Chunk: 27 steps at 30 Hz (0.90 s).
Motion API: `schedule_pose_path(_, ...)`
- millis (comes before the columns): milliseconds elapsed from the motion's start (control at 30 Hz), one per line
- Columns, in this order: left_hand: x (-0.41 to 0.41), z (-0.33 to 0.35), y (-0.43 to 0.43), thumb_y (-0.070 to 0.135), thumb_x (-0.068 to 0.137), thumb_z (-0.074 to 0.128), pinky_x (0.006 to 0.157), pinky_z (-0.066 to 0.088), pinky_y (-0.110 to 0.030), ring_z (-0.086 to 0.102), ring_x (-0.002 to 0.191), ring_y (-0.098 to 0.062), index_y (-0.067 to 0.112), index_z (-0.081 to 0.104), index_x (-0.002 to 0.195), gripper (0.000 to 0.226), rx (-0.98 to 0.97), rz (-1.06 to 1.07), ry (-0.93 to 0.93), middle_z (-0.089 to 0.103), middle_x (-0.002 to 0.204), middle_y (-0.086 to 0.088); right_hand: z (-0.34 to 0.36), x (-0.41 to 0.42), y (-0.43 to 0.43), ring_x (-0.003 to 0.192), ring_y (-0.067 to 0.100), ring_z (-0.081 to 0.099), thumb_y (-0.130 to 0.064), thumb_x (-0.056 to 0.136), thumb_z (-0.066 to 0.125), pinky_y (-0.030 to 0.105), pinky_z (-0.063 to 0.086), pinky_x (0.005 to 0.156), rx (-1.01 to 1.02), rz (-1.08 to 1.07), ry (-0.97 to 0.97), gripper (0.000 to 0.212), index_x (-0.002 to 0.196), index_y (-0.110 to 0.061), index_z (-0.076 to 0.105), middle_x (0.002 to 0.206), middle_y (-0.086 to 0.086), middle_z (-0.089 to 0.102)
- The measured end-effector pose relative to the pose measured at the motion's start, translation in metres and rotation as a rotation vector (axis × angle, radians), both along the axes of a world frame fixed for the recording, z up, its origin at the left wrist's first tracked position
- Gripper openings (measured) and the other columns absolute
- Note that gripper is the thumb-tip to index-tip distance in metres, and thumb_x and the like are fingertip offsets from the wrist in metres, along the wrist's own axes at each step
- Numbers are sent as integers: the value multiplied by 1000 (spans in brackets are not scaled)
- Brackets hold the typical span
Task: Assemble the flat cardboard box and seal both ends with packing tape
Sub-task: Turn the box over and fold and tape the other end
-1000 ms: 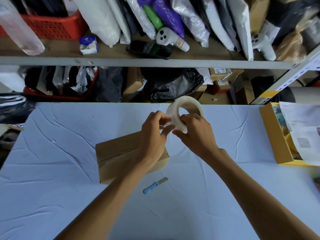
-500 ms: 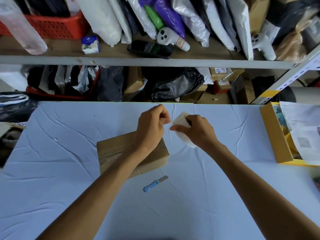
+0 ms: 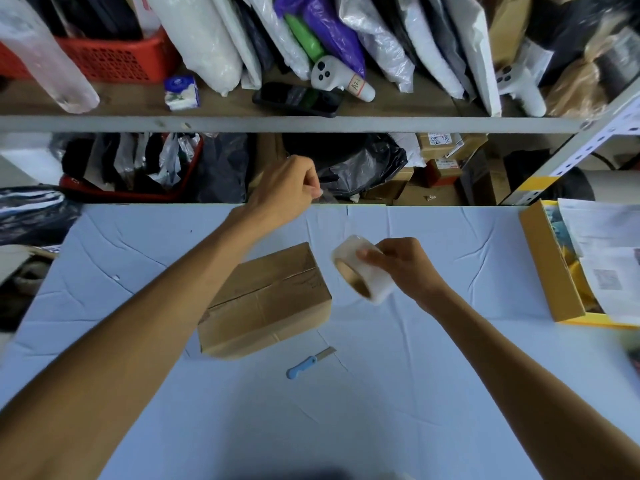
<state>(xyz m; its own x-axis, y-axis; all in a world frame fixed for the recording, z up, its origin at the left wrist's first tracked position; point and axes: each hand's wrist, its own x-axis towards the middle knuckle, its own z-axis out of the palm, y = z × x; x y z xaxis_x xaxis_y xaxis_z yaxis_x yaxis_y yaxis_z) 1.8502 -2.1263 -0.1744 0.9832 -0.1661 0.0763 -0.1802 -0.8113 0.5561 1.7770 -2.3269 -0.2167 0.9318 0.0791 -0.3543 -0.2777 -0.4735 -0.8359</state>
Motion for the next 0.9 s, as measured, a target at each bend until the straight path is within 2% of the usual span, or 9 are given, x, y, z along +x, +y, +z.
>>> schedule_pose_path(100,-5,-7,-10,6,84,66,70,46,-30,60,81,-16,10,64,75,9,26,-35,28,58,74,2,-9,2,4,61,22,47,-47,82,66,29,31,54,-262,-65,127,51,77,4,66,68,9,51)
schedule_pose_path(200,-8,-24,-6,10,88,63,68,44,-29,56,80,-17,7,63,82,6,-60,61,98,54,83,0,-8,-4,0,66,22,49,-51,78,69,30,34,59,-156,-154,138,59,86,7,67,74,11,52)
schedule_pose_path(333,-4,-29,1,13,89,62,71,48,-36,60,85,-22,9,61,84,7,-70,96,134,62,91,-7,1,-16,-7,73,23,55,-34,76,70,31,37,63,75,-17,184,34,86,-2,69,77,8,60)
schedule_pose_path(400,-3,-26,1,13,90,61,68,43,-32,58,85,-20,7,61,85,7,-51,91,118,62,93,-7,0,-20,-9,72,24,58,-39,72,68,29,40,63,107,31,171,32,80,-9,70,73,5,64)
schedule_pose_path(500,-2,-25,3,11,89,61,66,42,-30,59,85,-21,5,61,85,7,-40,72,111,63,93,-9,0,-20,-14,73,21,61,-42,82,68,27,44,63,96,-8,147,32,85,-10,71,80,6,67)
schedule_pose_path(567,-3,-25,4,9,88,61,68,47,-33,61,86,-23,5,62,84,6,-36,55,87,65,93,-12,-2,-20,-17,73,21,60,-48,81,67,27,43,61,-2,-47,191,43,89,-6,70,82,8,65)
schedule_pose_path(700,-10,-30,9,9,86,65,72,51,-35,61,84,-21,7,63,82,6,-34,53,13,66,88,-11,-17,-28,-16,74,25,54,-73,73,56,32,39,65,-500,6,289,65,84,-9,54,78,5,54)
schedule_pose_path(833,-16,-37,25,8,87,66,62,46,-21,59,70,-9,5,61,86,7,-145,13,204,61,80,-4,-13,-41,-9,65,21,49,-72,72,58,31,36,60,-467,-66,265,64,80,-9,51,74,3,51)
schedule_pose_path(900,-12,-38,34,11,88,66,68,52,-27,61,71,-11,6,61,86,7,-153,-1,270,63,79,-4,-12,-49,2,63,19,48,-72,72,58,32,37,61,-430,-86,263,63,77,-10,51,72,2,50)
